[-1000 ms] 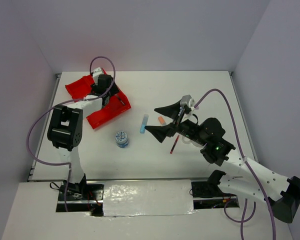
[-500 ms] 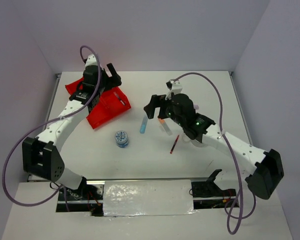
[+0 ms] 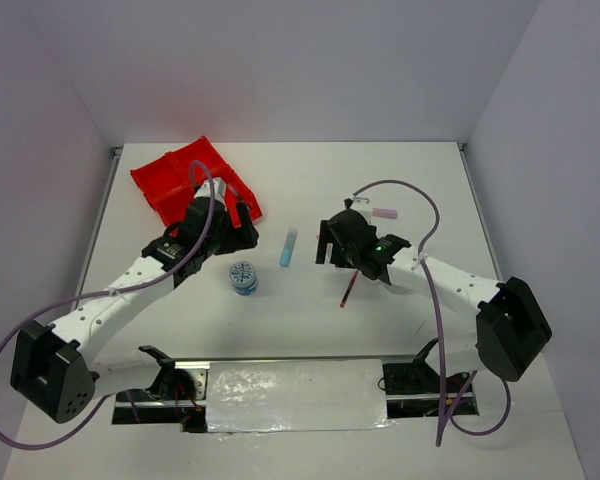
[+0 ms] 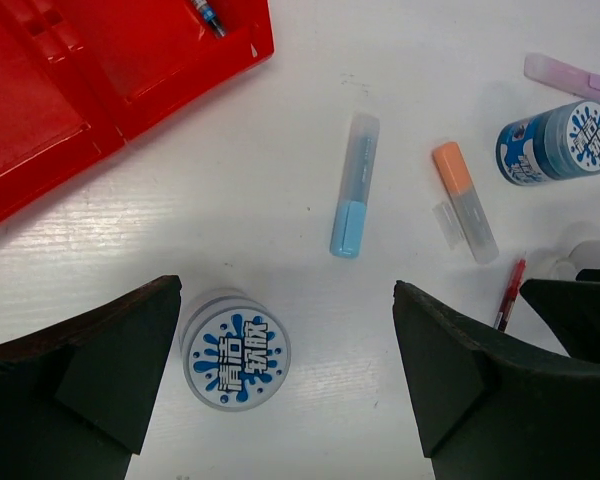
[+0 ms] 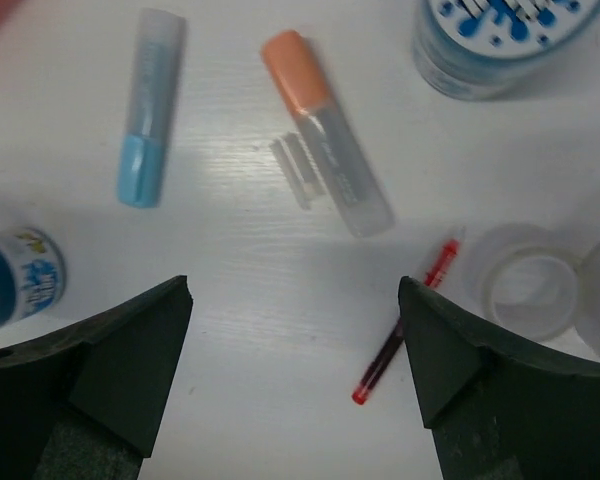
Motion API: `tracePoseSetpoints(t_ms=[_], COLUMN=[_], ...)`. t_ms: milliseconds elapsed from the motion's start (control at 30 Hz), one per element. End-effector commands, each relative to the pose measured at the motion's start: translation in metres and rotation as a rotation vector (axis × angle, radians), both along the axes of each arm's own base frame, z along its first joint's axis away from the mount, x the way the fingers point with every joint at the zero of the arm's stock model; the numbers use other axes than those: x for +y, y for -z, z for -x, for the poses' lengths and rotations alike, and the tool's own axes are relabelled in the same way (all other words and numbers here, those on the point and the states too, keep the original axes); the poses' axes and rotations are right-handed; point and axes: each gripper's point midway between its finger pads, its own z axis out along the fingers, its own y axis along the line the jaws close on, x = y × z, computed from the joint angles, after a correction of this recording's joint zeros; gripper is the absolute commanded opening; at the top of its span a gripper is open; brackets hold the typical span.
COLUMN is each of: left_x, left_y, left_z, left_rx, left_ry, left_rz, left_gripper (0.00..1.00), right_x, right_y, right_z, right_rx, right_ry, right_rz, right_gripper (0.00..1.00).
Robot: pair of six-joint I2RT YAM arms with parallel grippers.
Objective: Sort the stationery into containers
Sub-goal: Pick up the pen from the center of the board.
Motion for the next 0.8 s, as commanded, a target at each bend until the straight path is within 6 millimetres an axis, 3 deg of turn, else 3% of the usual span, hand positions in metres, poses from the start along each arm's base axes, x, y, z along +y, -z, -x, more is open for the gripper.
tracePoseSetpoints(t_ms=[0, 233, 300, 633, 767], left_x=[-0.001, -0.005, -0.007, -0.018, -0.020], left_y=[-0.013, 0.000, -0.001, 0.008, 0.008], left_z=[0.000, 0.004, 0.004, 0.000, 0.000], left_rx=[-0.045, 0.009, -0.004, 0.019, 0.018], left_ry=[-0.011, 0.030, 0.046, 0.070, 0.075], left_rz=[0.028, -0.008, -0.003, -0.001, -0.001], left_gripper=[0.99, 0.99, 0.99, 0.99, 0.99], right_x=[-0.029, -0.047, -0.049, -0.043, -0.039], right_y=[0.023, 0.070, 0.082, 0.105, 0.104], right_z=[0.001, 0.012, 0.019, 0.035, 0.046], right_rx=[0.027, 0.145, 0.181, 0.265, 0.261], right_ry=[0.155, 0.205, 0.202, 0.193, 0.184], right_rz=[0.077, 0.092, 0.101, 0.067, 0.106], right_gripper=[0.89, 0.71, 0.70, 0.50, 0.49])
